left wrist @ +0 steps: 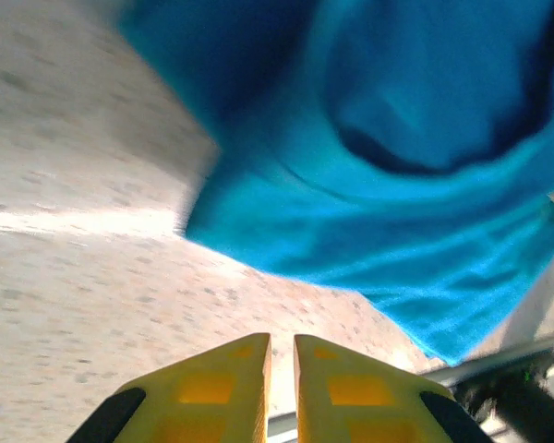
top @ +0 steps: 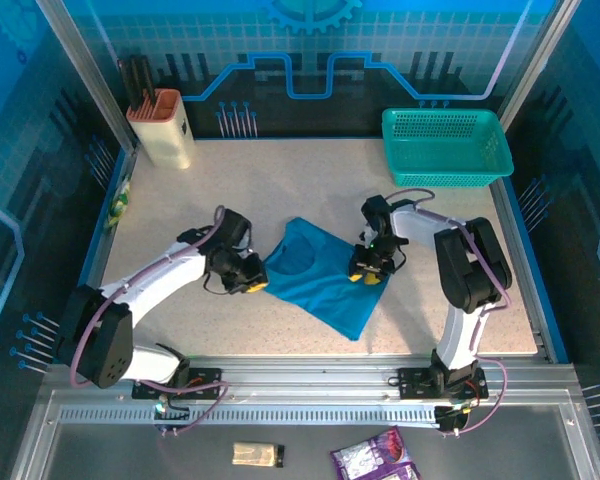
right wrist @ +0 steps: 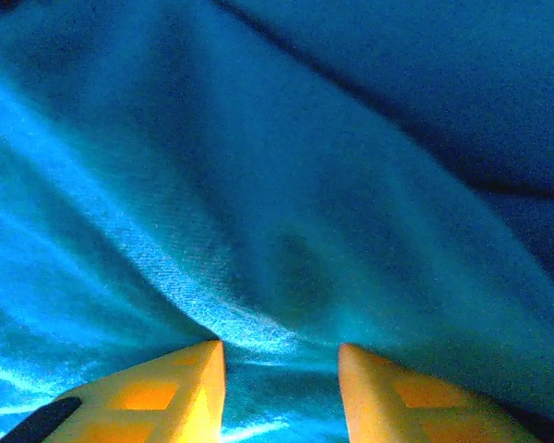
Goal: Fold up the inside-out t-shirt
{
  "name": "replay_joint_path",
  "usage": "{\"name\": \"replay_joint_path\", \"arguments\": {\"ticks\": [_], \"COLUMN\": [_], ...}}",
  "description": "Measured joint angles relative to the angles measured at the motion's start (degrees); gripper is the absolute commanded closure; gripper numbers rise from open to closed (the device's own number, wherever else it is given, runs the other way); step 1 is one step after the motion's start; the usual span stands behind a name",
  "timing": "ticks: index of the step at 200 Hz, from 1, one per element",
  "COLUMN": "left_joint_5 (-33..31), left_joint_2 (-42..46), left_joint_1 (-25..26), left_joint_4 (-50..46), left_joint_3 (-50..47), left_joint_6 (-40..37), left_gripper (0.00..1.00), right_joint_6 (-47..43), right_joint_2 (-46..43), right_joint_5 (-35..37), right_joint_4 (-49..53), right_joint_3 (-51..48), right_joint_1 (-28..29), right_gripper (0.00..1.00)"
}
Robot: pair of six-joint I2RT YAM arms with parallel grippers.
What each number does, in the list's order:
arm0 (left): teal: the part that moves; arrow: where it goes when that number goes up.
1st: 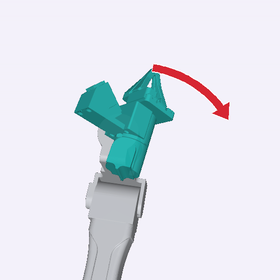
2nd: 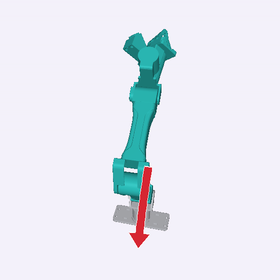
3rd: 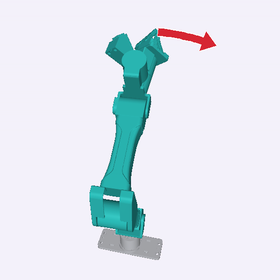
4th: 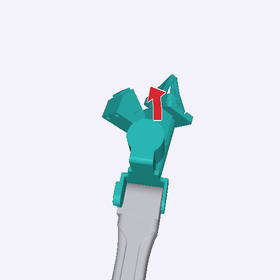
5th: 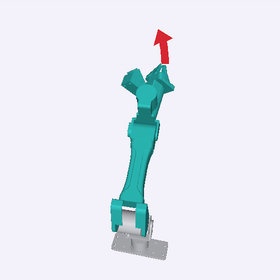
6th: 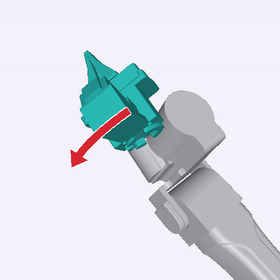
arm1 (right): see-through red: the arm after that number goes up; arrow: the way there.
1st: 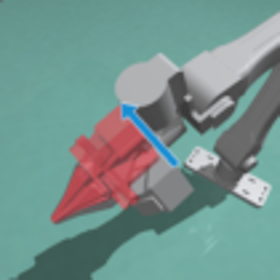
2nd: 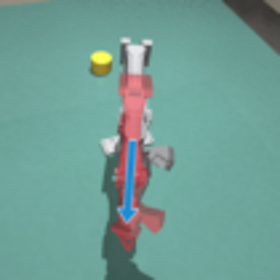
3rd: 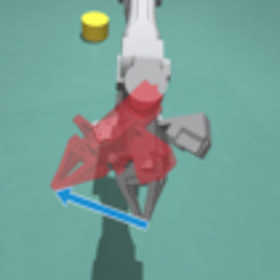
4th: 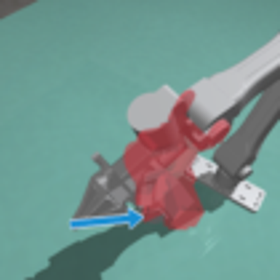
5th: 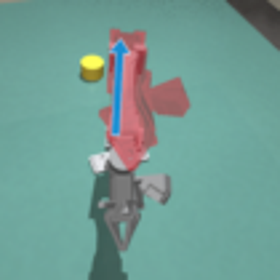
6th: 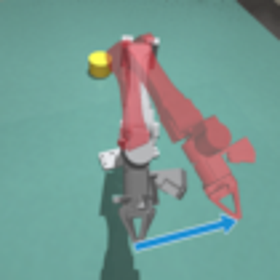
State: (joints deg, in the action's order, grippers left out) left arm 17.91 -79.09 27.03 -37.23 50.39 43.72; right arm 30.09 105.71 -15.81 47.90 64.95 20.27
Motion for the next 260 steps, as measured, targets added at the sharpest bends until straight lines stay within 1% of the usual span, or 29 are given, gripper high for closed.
{"name": "replay_joint_path", "arguments": {"ticks": [11,20,29,47,67,83,95,121,140,158,175,188,201,222,234,246,260], "left_joint_5": [0.7,1.6,2.4,3.1,3.6,4.1,6.2,6.4,6.4,6.4,6.3,6.2,5.9,5.8,6.0,6.9,8.1], "left_joint_2": [-0.4,-1.2,-2.8,-7.2,-12.4,-16.2,-18.4,-24.2,-28.7,-31.9,-33.2,-33.0,-32.0,-30.1,-29.2,-28.4,-27.6], "left_joint_1": [3.2,4.8,5.4,4.8,2.7,-0.1,-2.5,-7.3,-10.2,-11.6,-12.1,-12.6,-13.9,-16.4,-17.4,-17.6,-17.5], "left_joint_4": [1.6,3.6,6.1,10.0,12.7,14.0,13.5,12.1,11.0,9.2,7.4,6.4,5.9,5.4,5.6,6.8,8.6], "left_joint_3": [0.0,-0.3,-0.9,-2.3,-3.0,-2.7,-1.1,6.6,12.9,18.1,21.9,23.3,23.7,23.7,23.7,23.2,21.9], "left_joint_6": [2.2,3.6,4.7,6.2,6.8,5.9,4.7,0.0,-3.3,-5.7,-7.6,-8.4,-9.5,-11.0,-11.6,-12.2,-12.2], "left_gripper": [0.85,0.86,0.86,0.87,0.88,0.88,0.88,0.88,0.89,0.89,0.88,0.85,0.82,0.75,0.72,0.70,0.68], "right_joint_6": [0.9,1.5,2.1,3.2,4.5,6.0,6.9,9.7,13.0,15.8,16.5,15.8,13.2,6.9,2.9,-1.6,-6.1], "right_joint_2": [-1.4,-2.4,-3.5,-5.4,-7.6,-9.3,-10.4,-11.8,-11.7,-11.1,-10.8,-11.0,-11.6,-12.3,-11.7,-9.4,-5.2], "right_joint_5": [-0.1,-0.1,-0.1,-0.1,-0.2,-1.0,-1.6,-3.9,-6.7,-9.9,-11.6,-11.9,-11.7,-11.9,-12.5,-13.0,-13.1], "right_joint_4": [-0.7,-1.3,-1.7,-2.2,-2.4,-2.4,-2.5,-3.8,-7.2,-11.1,-12.2,-12.2,-11.9,-11.5,-11.4,-10.8,-10.3], "right_joint_3": [-1.8,-3.2,-4.4,-6.7,-9.0,-10.6,-11.4,-12.8,-13.2,-12.6,-10.0,-6.9,-3.6,0.8,2.7,5.6,9.2], "right_joint_1": [0.2,0.3,0.5,1.5,3.3,5.6,7.5,12.5,16.6,19.6,20.1,19.1,16.6,8.9,3.6,-1.4,-5.4], "right_gripper": [0.61,0.61,0.60,0.60,0.60,0.60,0.60,0.60,0.60,0.60,0.60,0.60,0.61,0.62,0.65,0.66,0.67]}}
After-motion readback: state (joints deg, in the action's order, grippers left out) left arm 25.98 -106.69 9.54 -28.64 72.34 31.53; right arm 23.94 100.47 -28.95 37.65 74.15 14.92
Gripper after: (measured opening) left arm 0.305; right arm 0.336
